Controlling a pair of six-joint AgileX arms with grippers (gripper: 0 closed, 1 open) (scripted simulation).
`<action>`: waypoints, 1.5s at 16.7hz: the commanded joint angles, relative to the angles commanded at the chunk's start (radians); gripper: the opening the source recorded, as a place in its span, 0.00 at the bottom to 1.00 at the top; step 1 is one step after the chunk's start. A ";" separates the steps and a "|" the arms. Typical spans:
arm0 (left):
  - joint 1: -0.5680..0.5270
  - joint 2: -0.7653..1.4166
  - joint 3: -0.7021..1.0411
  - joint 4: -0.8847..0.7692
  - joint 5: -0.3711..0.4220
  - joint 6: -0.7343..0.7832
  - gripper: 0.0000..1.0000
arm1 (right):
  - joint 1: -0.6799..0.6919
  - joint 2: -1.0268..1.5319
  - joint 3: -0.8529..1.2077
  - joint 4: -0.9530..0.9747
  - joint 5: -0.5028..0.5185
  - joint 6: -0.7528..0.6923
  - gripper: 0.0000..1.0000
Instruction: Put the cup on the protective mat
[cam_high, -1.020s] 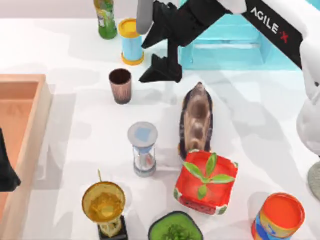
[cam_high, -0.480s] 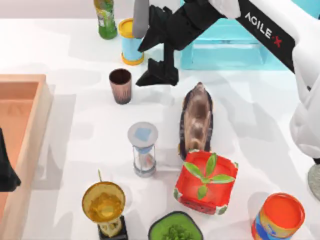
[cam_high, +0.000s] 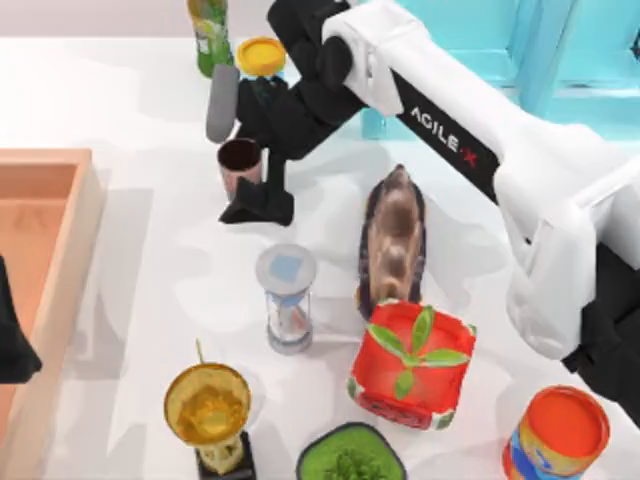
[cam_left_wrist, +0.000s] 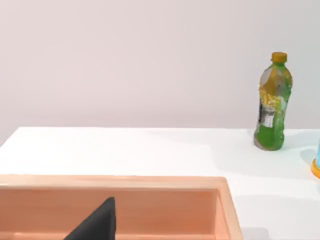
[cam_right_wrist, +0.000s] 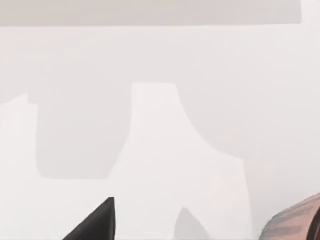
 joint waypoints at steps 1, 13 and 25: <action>0.000 0.000 0.000 0.000 0.000 0.000 1.00 | 0.004 0.009 0.009 0.004 0.002 0.005 1.00; 0.000 0.000 0.000 0.000 0.000 0.000 1.00 | 0.004 0.010 0.010 0.005 0.002 0.005 0.32; 0.000 0.000 0.000 0.000 0.000 0.000 1.00 | 0.004 0.010 0.010 0.005 0.002 0.005 0.00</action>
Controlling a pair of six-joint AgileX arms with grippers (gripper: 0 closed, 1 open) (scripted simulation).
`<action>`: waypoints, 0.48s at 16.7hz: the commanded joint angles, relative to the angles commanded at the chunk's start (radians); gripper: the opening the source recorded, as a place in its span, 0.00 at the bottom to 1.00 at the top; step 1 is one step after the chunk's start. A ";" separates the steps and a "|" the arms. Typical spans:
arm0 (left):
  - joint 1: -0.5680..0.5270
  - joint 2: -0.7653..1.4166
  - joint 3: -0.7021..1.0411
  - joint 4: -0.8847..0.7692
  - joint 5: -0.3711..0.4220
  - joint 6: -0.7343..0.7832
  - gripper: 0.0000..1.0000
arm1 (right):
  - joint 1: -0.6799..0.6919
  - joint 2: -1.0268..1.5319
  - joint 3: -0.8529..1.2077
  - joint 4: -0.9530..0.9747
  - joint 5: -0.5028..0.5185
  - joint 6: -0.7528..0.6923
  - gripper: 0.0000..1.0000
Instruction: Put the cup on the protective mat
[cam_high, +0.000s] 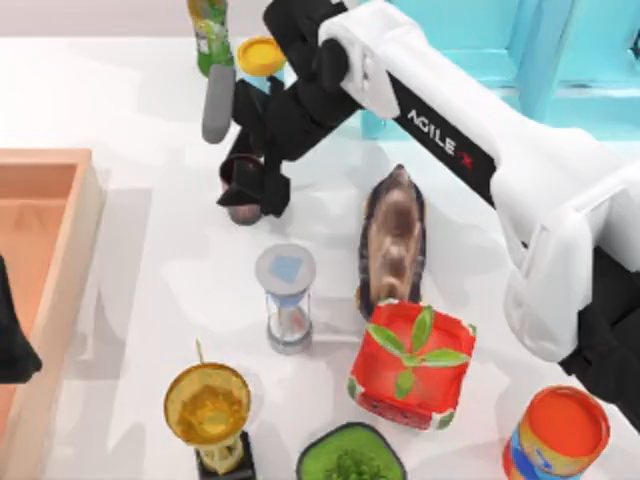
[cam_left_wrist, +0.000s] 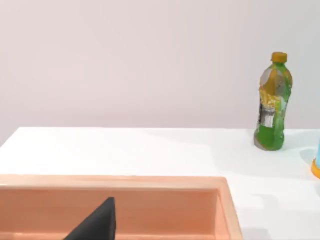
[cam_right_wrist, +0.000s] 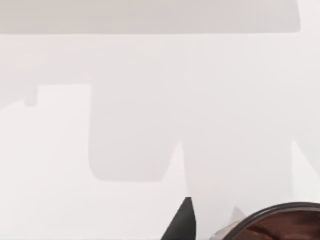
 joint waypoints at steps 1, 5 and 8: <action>0.000 0.000 0.000 0.000 0.000 0.000 1.00 | -0.004 -0.001 0.001 0.000 0.000 0.001 0.00; 0.000 0.000 0.000 0.000 0.000 0.000 1.00 | 0.001 -0.059 -0.061 0.029 0.027 0.013 0.00; 0.000 0.000 0.000 0.000 0.000 0.000 1.00 | -0.005 -0.209 -0.218 0.089 0.091 0.051 0.00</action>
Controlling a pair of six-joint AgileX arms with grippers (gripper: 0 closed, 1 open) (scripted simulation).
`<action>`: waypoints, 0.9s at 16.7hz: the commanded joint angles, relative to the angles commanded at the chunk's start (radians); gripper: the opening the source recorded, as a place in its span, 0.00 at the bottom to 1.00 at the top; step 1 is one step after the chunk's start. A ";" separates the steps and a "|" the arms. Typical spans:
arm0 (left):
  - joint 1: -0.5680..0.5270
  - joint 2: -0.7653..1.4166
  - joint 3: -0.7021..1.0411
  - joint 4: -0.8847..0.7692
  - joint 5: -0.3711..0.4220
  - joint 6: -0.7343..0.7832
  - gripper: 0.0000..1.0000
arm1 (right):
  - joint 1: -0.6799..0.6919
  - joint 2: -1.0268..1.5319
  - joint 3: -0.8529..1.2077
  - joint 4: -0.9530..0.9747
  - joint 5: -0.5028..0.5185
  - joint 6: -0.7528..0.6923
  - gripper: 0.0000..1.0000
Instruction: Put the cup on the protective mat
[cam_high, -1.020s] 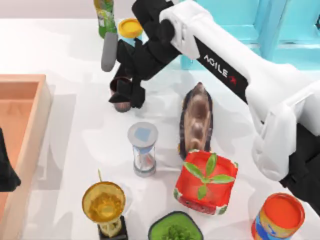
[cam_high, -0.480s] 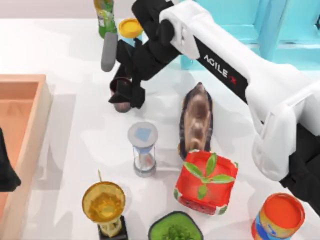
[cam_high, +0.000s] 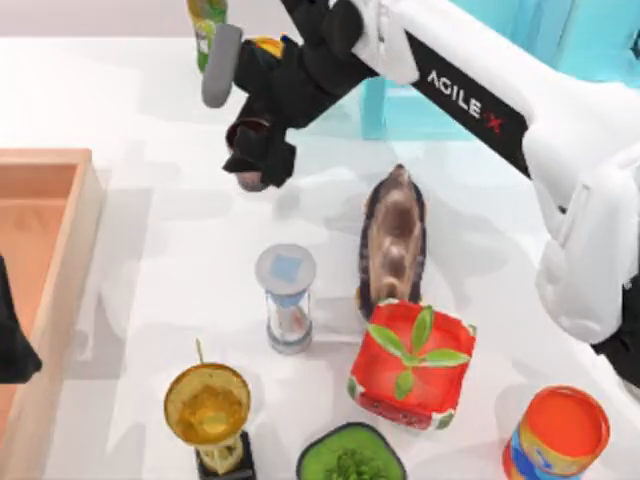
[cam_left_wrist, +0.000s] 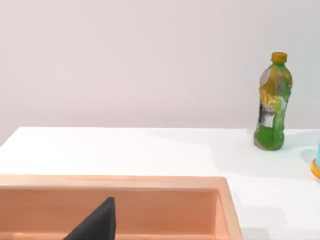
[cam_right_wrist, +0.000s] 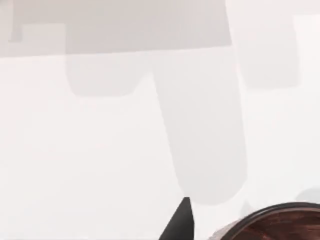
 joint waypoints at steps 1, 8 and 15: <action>0.000 0.000 0.000 0.000 0.000 0.000 1.00 | -0.008 -0.068 -0.073 0.025 0.027 0.019 0.00; 0.000 0.000 0.000 0.000 0.000 0.000 1.00 | -0.147 -0.705 -0.848 0.232 0.238 0.237 0.00; 0.000 0.000 0.000 0.000 0.000 0.000 1.00 | -0.388 -1.374 -1.709 0.426 0.383 0.542 0.00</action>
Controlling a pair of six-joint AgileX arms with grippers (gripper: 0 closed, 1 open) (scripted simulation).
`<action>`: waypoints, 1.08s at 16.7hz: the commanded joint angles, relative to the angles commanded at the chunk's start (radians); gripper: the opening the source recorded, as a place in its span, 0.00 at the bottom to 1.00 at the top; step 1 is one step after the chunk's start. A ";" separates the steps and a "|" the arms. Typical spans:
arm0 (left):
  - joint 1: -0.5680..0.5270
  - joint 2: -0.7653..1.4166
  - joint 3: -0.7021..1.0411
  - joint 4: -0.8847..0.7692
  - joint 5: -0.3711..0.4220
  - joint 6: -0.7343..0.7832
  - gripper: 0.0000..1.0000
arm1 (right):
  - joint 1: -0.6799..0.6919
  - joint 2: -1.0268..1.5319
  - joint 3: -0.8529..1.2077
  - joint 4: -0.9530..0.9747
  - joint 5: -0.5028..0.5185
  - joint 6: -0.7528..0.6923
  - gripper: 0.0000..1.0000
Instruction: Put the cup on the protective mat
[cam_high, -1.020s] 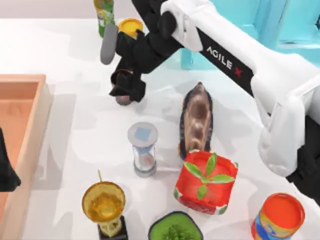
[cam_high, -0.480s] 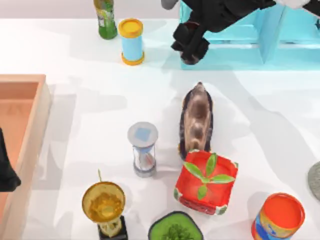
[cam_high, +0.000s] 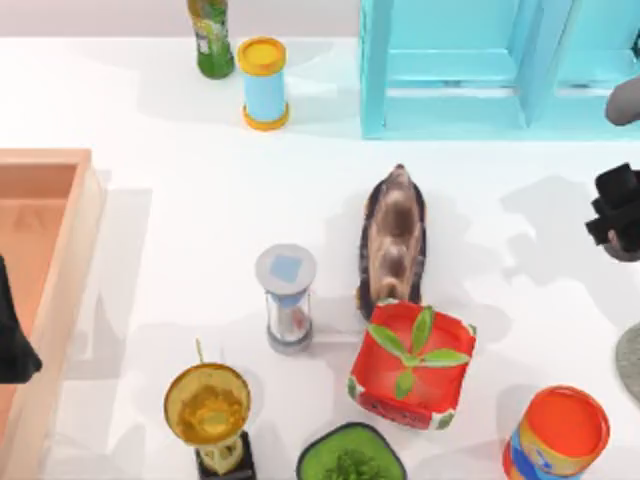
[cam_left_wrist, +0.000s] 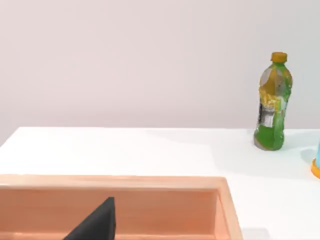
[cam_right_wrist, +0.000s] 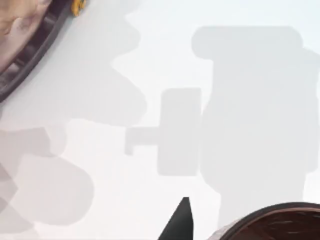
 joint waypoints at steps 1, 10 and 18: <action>0.000 0.000 0.000 0.000 0.000 0.000 1.00 | -0.034 -0.080 -0.095 0.021 0.012 0.042 0.00; 0.000 0.000 0.000 0.000 0.000 0.000 1.00 | -0.200 -0.434 -0.480 0.100 0.044 0.259 0.00; 0.000 0.000 0.000 0.000 0.000 0.000 1.00 | -0.193 -0.376 -0.498 0.169 0.042 0.262 0.00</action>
